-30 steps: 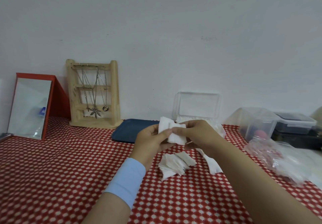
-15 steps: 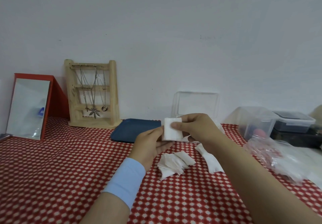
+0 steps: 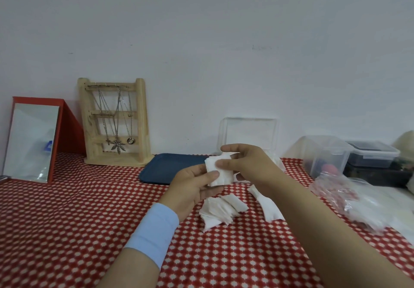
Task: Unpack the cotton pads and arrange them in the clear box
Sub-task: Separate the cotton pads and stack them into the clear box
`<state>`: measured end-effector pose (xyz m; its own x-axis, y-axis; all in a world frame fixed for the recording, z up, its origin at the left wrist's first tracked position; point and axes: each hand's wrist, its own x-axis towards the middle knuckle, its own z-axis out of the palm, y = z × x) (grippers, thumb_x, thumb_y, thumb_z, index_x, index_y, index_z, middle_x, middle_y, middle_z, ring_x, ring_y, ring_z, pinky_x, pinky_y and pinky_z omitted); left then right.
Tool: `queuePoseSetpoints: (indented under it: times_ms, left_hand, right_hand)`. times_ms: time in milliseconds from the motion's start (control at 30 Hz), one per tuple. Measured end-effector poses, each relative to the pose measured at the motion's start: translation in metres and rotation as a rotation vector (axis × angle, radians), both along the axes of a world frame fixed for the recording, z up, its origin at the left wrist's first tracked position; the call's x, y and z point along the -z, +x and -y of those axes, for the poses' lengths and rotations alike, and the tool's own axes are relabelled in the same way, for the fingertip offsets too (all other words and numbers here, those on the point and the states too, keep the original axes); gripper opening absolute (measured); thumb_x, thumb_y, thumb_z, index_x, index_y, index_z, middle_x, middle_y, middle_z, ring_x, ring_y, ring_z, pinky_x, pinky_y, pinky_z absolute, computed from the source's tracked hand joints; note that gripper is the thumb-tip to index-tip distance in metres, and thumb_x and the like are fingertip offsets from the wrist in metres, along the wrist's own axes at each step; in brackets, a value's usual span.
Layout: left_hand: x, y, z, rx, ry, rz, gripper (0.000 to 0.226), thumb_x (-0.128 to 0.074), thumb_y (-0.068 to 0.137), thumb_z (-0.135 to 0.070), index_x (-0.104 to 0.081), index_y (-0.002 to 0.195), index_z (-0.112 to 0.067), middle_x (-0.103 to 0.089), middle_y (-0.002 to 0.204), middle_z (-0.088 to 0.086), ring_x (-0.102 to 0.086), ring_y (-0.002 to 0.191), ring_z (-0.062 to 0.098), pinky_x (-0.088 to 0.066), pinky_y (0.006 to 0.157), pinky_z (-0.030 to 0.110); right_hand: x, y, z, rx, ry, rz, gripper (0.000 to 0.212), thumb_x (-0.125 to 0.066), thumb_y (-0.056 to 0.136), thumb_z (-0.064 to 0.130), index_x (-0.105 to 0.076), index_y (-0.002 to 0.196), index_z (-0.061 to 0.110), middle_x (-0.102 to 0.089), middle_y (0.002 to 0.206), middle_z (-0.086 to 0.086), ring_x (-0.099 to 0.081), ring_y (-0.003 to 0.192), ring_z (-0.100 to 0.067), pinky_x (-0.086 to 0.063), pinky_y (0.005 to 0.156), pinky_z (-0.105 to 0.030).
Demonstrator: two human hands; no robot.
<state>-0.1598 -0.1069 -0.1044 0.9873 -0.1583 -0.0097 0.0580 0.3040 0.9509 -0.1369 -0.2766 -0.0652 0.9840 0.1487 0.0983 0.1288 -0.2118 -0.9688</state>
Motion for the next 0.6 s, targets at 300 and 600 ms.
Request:
queuePoseSetpoints:
  times_ms: [300, 600]
  left_hand:
    - [0.012, 0.010, -0.009, -0.230, 0.020, -0.062, 0.012, -0.067, 0.095, -0.005, -0.071, 0.105, -0.011, -0.077, 0.105, 0.010, -0.078, 0.087, 0.019, -0.062, 0.072, 0.027]
    - [0.008, 0.007, -0.006, -0.230, -0.017, -0.067, 0.012, -0.068, 0.096, -0.015, -0.071, 0.105, -0.009, -0.077, 0.105, 0.013, -0.075, 0.099, 0.027, -0.063, 0.072, 0.031]
  right_hand:
    - [0.019, 0.007, 0.012, -0.132, -1.030, 0.183, 0.039, -0.070, 0.089, 0.014, -0.067, 0.127, 0.023, -0.068, 0.122, 0.005, -0.064, 0.110, -0.016, -0.052, 0.098, -0.031]
    - [0.025, 0.012, 0.016, -0.228, -1.049, 0.116, 0.012, -0.077, 0.084, 0.026, -0.066, 0.086, 0.022, -0.054, 0.078, 0.009, -0.049, 0.072, -0.010, -0.037, 0.063, -0.021]
